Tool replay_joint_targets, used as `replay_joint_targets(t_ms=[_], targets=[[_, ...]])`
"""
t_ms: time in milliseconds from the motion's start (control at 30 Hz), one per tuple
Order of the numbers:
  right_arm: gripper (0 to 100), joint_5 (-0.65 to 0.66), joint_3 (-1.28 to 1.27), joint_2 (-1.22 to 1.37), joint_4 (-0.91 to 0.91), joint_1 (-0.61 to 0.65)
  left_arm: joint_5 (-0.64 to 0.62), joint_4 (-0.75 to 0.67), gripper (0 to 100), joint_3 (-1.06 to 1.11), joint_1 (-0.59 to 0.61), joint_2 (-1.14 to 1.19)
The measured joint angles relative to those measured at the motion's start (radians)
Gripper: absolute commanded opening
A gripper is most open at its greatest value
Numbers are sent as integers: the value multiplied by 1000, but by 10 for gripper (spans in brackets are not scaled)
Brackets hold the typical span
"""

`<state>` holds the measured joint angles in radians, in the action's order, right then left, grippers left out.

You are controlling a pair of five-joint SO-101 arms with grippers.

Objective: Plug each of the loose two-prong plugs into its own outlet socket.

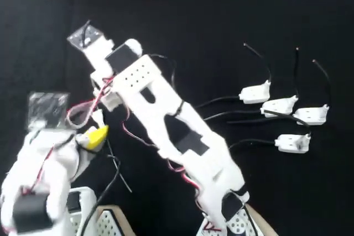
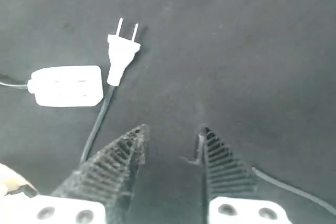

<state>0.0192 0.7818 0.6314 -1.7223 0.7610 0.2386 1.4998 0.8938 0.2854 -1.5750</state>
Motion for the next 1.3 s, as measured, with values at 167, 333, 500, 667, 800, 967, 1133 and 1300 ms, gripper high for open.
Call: replay_joint_targets(t_ms=[167, 333, 500, 667, 800, 967, 1133, 1300], targets=[[166, -25, 0, 160, 44, 23, 17, 9, 371, 28, 262, -146], [168, -78, 0, 229, 77, 132, 120, -104, 371, 222, 548, -235], [169, -98, 0, 265, 137, 138, 155, -152, 371, 414, 660, -242], [168, -133, 0, 288, 204, 144, 115, -158, 371, 514, 661, -244], [167, -135, 0, 288, 250, 132, 107, -158, 371, 526, 661, -245], [167, -135, 0, 295, 315, 109, 107, -158, 371, 565, 661, -244], [167, -135, 2, 336, 417, 109, 107, -158, 371, 583, 661, -244], [116, -137, 6, 359, 433, 132, 100, -158, 371, 583, 661, -245]])
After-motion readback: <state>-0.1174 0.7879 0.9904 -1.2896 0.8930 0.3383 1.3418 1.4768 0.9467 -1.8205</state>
